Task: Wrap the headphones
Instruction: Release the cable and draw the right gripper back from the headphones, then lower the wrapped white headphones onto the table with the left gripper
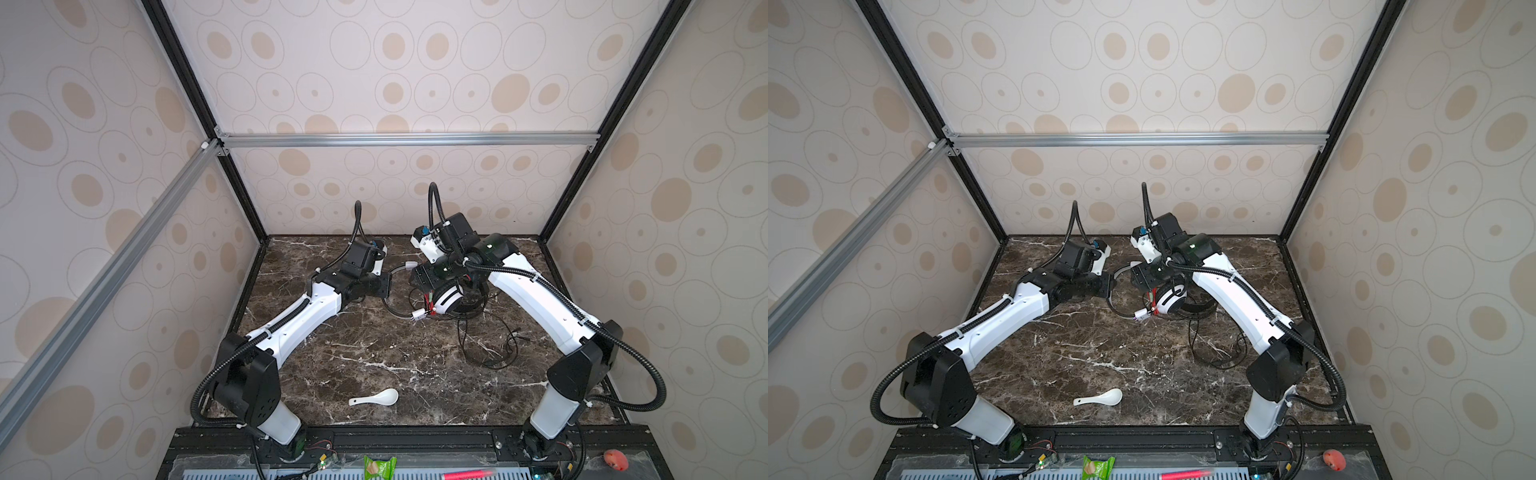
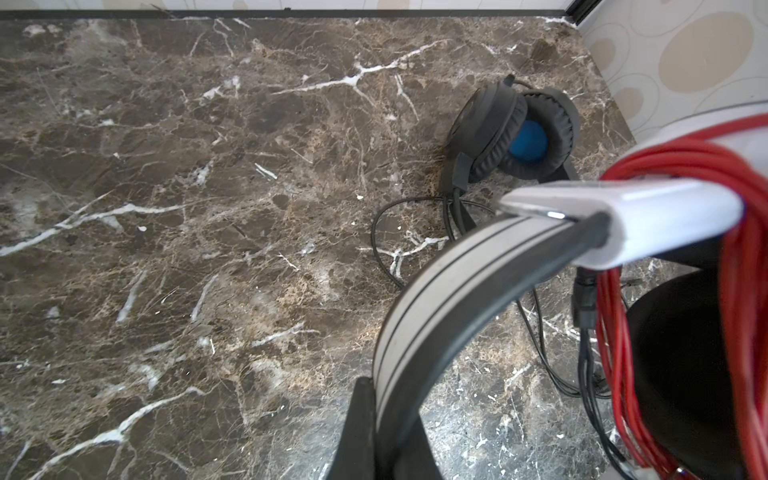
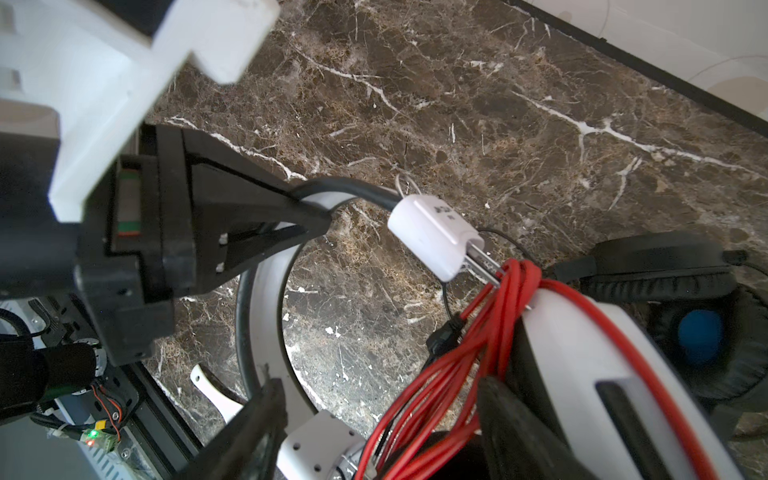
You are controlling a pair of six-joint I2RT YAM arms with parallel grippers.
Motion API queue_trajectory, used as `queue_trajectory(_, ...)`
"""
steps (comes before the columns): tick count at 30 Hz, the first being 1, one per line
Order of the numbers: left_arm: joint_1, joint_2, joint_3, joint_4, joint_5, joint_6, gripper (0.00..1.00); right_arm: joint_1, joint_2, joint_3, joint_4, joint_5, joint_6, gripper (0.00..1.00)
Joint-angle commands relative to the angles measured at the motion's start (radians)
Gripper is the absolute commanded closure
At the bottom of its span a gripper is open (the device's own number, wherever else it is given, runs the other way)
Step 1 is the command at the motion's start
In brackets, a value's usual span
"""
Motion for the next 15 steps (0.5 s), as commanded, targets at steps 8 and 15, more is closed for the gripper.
queue_trajectory(8,0.083,-0.03,-0.043,-0.051,-0.026,-0.04,1.0,-0.054,-0.081,0.013,-0.015,0.092,0.033,0.24)
queue_trajectory(15,0.137,-0.039,-0.099,-0.021,-0.001,-0.061,1.0,-0.056,-0.092,0.016,0.052,-0.012,0.041,0.24)
